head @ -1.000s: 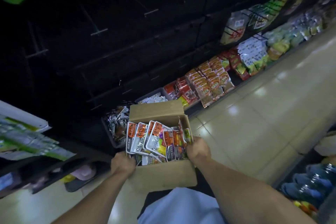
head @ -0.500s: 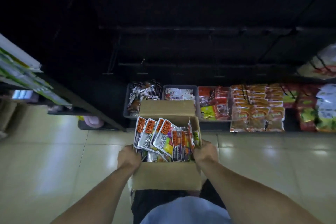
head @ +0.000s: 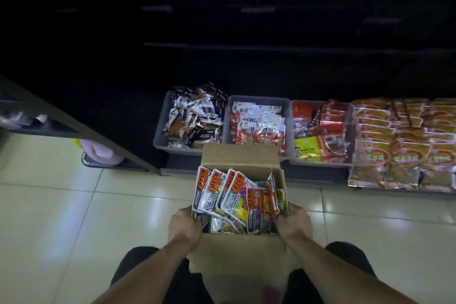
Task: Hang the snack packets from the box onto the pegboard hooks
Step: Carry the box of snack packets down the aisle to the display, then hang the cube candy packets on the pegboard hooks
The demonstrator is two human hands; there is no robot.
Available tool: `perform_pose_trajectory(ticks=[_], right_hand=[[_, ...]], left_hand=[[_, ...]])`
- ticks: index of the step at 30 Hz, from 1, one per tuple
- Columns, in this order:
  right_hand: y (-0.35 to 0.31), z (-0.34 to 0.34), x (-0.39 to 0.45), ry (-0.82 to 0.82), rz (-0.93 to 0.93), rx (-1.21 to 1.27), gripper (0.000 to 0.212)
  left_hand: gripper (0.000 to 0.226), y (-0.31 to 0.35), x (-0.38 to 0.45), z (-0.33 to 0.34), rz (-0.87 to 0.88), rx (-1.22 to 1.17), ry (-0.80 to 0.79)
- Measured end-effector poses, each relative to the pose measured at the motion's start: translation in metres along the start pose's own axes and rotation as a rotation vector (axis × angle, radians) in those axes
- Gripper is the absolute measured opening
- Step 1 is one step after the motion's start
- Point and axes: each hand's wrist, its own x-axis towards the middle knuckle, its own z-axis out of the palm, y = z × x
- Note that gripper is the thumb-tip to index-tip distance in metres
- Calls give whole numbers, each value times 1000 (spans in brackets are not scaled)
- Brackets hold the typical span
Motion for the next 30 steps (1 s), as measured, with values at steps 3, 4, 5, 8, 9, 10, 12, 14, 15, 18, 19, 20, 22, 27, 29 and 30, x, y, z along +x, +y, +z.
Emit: perform_pose_trajectory(ticks=[3, 4, 5, 8, 9, 10, 12, 14, 15, 18, 19, 20, 22, 27, 29, 30], right_hand=[[12, 47, 41, 11, -23, 23, 17], [18, 62, 53, 25, -20, 17, 15], [25, 78, 63, 42, -26, 13, 12], [41, 121, 77, 74, -63, 31, 13], [43, 134, 78, 89, -95, 21, 15], [45, 143, 78, 97, -135, 21, 17], [46, 151, 73, 109, -193, 55, 21], [50, 152, 70, 121, -174, 85, 17], [54, 151, 68, 126, -162, 93, 15], [56, 146, 55, 85, -179, 54, 13], [55, 145, 53, 64, -189, 23, 13], [52, 144, 52, 57, -202, 3, 14], [45, 148, 53, 50, -204, -13, 18], [41, 153, 65, 42, -204, -39, 17], [45, 151, 73, 47, -197, -45, 16], [45, 149, 74, 62, -191, -36, 16]], left_hand=[[17, -25, 49, 37, 11, -19, 34], [18, -32, 62, 50, 13, -17, 45], [21, -39, 74, 61, 17, -20, 54], [23, -59, 106, 82, 5, -26, 105], [22, -65, 117, 83, -10, -19, 126], [20, -71, 126, 83, -24, -18, 143], [16, -78, 136, 82, -23, -40, 175], [17, -78, 133, 85, -26, -42, 181], [20, -77, 128, 87, -25, -17, 169], [35, -74, 109, 85, -1, 97, 95], [40, -72, 106, 82, 5, 100, 65], [42, -71, 106, 79, 8, 87, 41], [44, -72, 109, 76, 6, 71, 27], [45, -85, 120, 89, 48, 24, 116], [38, -81, 123, 90, 92, -4, 148], [36, -77, 124, 89, 109, -28, 163]])
